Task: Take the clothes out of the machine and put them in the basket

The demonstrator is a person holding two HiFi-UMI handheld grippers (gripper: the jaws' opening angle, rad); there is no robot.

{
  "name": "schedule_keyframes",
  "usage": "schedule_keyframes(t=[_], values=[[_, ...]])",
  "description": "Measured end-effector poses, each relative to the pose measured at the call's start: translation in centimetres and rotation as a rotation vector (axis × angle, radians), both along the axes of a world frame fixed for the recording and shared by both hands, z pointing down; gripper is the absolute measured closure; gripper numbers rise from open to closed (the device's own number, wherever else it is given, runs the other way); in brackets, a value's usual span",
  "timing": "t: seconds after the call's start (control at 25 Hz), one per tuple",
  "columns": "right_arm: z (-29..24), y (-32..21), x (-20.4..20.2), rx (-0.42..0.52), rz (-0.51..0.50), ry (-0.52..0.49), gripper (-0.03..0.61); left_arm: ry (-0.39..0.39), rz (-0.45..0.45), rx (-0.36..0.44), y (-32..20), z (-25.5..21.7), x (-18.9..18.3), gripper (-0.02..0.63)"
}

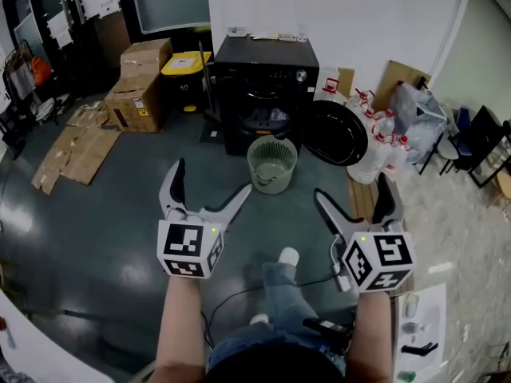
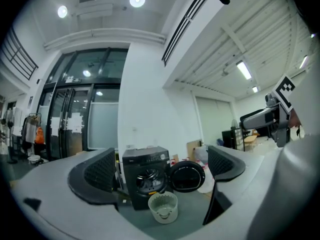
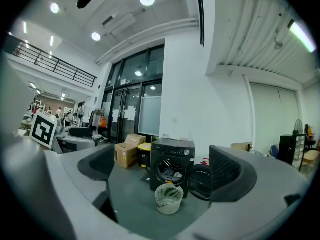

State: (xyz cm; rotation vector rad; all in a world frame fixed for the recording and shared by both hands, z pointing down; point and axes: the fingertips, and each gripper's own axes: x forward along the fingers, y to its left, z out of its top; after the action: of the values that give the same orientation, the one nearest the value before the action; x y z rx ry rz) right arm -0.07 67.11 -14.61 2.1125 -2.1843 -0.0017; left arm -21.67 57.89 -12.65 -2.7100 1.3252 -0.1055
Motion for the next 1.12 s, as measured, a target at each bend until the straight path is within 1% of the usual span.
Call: schedule_keyframes(t=[0.24, 0.44, 0.64, 0.76, 0.88, 0.96, 1.12], values=[[0.7, -3.7, 0.6, 0.004, -0.043, 0.011, 0.009, -0.009, -0.032, -0.002, -2.9, 0.6, 0.7, 0.046], [2.0, -8.3, 2.8, -0.012, -0.055, 0.001, 0.009, -0.024, -0.063, -0.013, -7.4, 1.5, 2.4, 0.046], [3.9, -13.6, 7.5, -0.042, -0.038, -0.020, 0.009, -0.041, -0.065, -0.034, -13.0, 2.6, 6.4, 0.046], [4.9, -17.7, 9.9, -0.068, -0.060, -0.034, 0.009, -0.054, -0.062, -0.056, -17.1, 3.2, 9.4, 0.046], [5.4, -22.2, 11.9, -0.086, -0.083, -0.028, 0.009, -0.046, -0.066, -0.092, -21.4, 3.9, 12.2, 0.046], [5.8, -25.0, 13.6, -0.102, -0.087, -0.027, 0.009, -0.056, -0.077, -0.110, -24.0, 4.4, 13.8, 0.046], [6.6, -30.2, 16.8, -0.129, -0.103, -0.065, 0.009, -0.080, -0.096, -0.131, -28.9, 5.0, 16.9, 0.046]])
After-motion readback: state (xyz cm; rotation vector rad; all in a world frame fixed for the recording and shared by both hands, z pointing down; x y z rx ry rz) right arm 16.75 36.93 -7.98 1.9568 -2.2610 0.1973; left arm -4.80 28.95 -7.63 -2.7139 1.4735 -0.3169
